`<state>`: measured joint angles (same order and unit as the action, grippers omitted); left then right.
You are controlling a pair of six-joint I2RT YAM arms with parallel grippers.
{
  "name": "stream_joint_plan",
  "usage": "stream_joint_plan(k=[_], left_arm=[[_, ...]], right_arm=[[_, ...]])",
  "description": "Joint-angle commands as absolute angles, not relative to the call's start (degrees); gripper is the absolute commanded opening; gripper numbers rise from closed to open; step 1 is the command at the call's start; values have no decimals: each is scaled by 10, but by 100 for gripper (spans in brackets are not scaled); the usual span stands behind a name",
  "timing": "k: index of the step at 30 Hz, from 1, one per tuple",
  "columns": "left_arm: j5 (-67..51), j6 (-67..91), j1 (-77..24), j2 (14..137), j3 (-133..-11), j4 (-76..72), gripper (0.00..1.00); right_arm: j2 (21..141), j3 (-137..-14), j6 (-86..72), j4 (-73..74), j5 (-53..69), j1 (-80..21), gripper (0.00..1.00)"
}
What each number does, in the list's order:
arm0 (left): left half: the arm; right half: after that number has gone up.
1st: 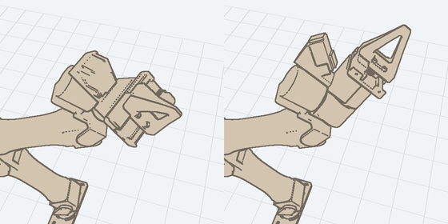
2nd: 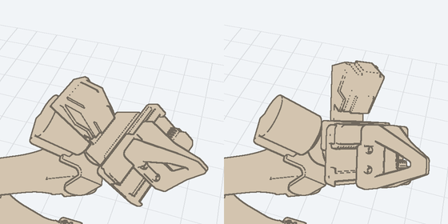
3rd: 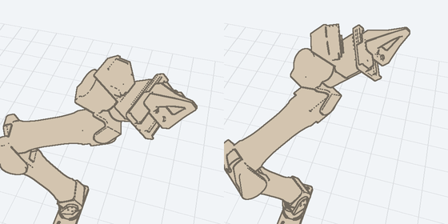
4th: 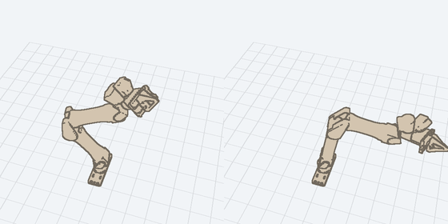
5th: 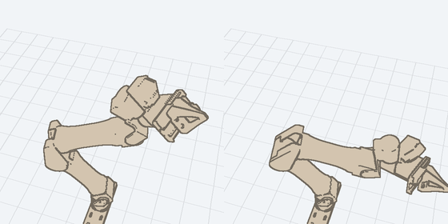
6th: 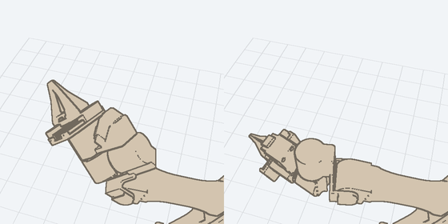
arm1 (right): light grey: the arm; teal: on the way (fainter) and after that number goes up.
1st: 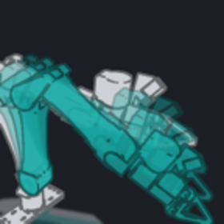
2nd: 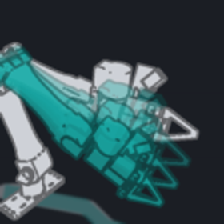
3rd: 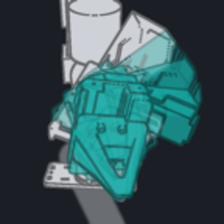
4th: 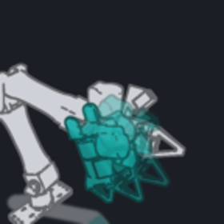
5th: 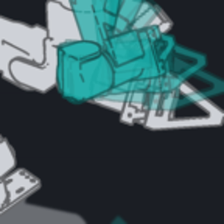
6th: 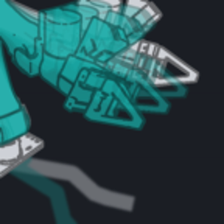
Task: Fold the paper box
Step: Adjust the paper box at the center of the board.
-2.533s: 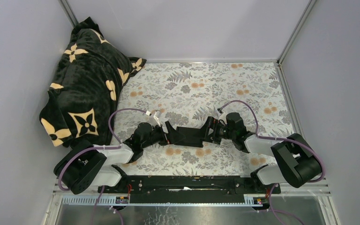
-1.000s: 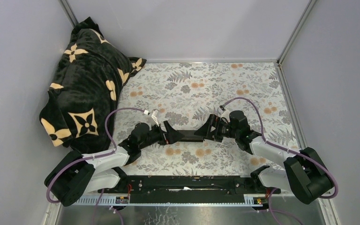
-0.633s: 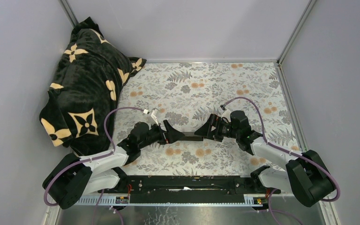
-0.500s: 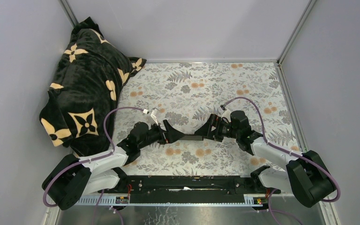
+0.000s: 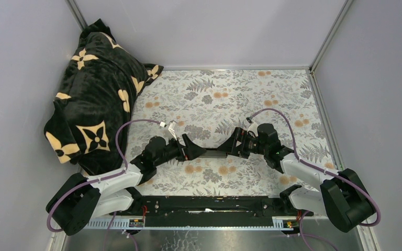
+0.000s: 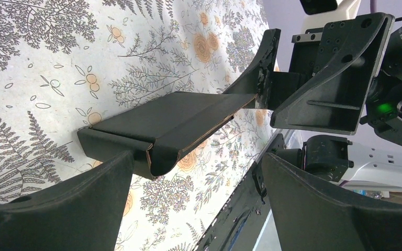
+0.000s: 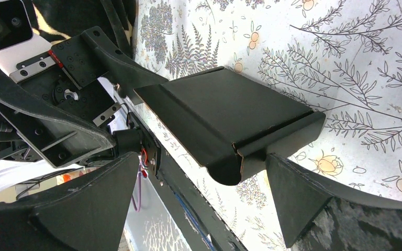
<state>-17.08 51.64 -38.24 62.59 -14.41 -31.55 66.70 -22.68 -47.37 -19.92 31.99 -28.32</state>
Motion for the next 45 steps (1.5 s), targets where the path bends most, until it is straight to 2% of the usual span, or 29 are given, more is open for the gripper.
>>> stream_joint_plan(k=[1, 45], left_arm=[[-171, 519, -388, 619, -159, -325, 99], [-166, 502, -387, 675, -187, -335, 99]], right_arm=[[657, -260, -468, -215, 321, -283, 100], [708, -276, -445, -223, 313, -282, 100]])
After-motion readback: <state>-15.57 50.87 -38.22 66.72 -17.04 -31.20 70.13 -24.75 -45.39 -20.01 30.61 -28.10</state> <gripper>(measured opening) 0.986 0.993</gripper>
